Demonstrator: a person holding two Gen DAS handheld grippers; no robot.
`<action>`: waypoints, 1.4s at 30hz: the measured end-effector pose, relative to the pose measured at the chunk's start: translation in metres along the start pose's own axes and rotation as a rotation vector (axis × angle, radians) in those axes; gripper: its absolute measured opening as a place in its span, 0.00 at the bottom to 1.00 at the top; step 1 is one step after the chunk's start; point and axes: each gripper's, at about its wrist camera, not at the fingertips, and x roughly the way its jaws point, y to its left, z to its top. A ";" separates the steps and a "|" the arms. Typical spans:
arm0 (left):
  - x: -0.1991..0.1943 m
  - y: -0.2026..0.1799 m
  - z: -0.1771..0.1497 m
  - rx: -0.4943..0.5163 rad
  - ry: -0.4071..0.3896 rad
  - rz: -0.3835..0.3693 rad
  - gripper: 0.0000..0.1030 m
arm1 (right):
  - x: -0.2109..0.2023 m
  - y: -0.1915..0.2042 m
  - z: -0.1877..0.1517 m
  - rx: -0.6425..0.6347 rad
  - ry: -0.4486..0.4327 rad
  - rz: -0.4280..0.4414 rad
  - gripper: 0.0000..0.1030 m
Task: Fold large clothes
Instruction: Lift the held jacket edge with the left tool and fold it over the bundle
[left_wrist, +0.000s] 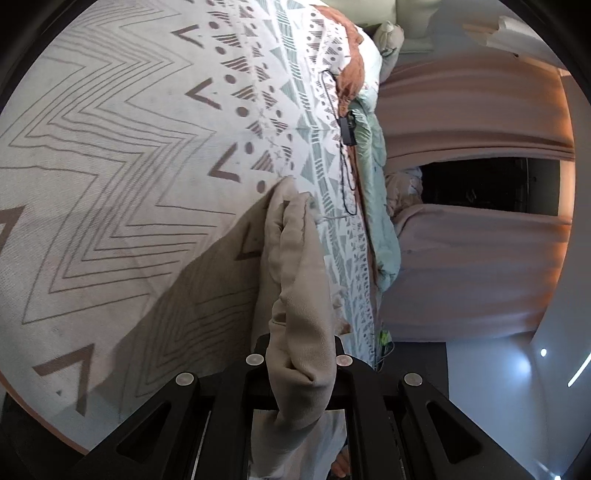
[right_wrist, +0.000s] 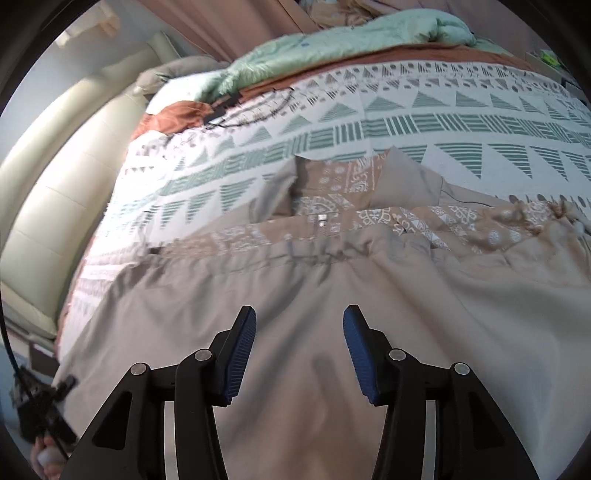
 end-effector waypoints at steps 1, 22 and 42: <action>0.001 -0.009 -0.001 0.013 0.003 -0.010 0.07 | -0.009 0.001 -0.006 -0.002 -0.007 0.007 0.48; 0.028 -0.152 -0.049 0.253 0.093 -0.170 0.07 | -0.058 -0.002 -0.155 0.112 0.109 0.152 0.14; 0.114 -0.235 -0.156 0.377 0.324 -0.219 0.07 | -0.083 -0.044 -0.162 0.242 0.080 0.275 0.12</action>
